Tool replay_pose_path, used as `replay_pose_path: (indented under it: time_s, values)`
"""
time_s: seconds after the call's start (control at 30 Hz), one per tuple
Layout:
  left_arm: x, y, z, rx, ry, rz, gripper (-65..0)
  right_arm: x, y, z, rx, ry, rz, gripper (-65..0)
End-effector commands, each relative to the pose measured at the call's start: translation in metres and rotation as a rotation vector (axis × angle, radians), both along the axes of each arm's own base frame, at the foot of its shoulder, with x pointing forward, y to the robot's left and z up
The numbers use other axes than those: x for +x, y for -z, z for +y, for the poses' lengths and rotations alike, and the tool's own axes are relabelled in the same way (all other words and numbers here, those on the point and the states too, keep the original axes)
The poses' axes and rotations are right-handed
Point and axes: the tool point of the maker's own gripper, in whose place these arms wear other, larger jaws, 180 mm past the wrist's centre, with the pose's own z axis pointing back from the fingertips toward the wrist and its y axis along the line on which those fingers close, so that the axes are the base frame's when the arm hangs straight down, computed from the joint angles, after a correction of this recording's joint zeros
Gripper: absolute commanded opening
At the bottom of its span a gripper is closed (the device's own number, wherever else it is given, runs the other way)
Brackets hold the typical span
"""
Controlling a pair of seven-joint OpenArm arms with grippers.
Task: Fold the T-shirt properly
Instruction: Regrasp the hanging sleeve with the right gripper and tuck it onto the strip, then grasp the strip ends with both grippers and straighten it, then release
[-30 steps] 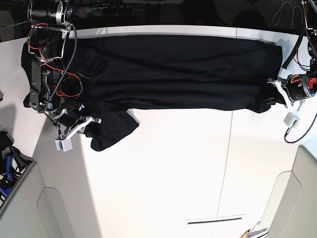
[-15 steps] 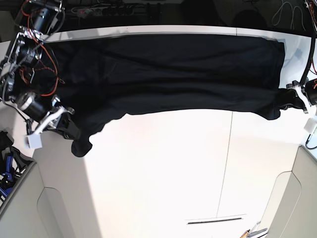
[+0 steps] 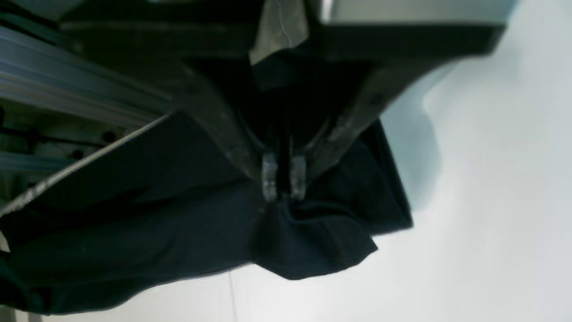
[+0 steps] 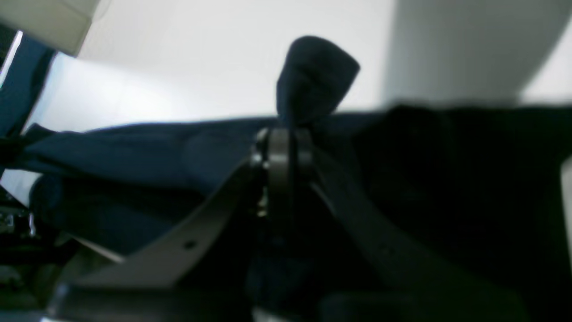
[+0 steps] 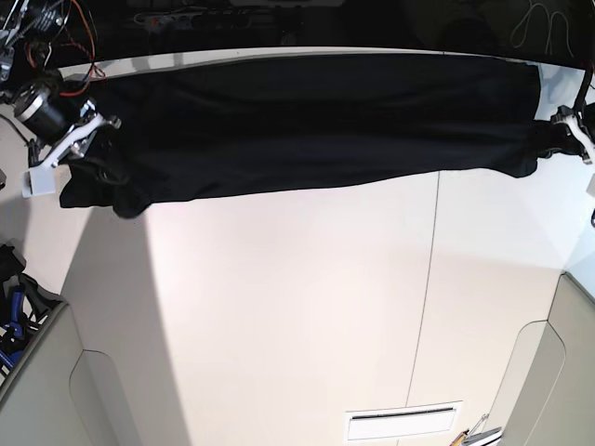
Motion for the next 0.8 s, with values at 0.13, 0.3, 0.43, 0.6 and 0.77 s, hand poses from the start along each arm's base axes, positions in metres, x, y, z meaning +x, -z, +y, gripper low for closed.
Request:
replay_pose_path:
  time_s: [0.13, 0.3, 0.43, 0.6, 0.77]
  values:
    - [0.005, -0.011, 0.004, 0.013, 0.009, -0.032, -54.4, -0.016, 0.009, -0.003, -0.017, 0.012, 0.033, -65.0]
    - [0.005, -0.011, 0.004, 0.012, 0.009, -0.033, -47.7, -0.026, 0.027, -0.004, -0.026, 0.035, 0.097, -65.0]
    - [0.010, -0.015, 0.006, 0.008, -0.008, -0.066, -40.8, -0.029, 0.033, -0.007, -0.029, 0.046, 0.124, -43.8]
    - [0.014, -0.032, 0.027, 0.029, -0.079, -0.124, -40.8, -0.029, 0.025, -0.023, -0.020, 0.101, 0.100, -42.5]
    - [0.012, -0.058, 0.057, 0.034, -0.200, -0.220, -40.8, -0.028, 0.001, -0.058, -0.022, 0.210, 0.024, -42.5]
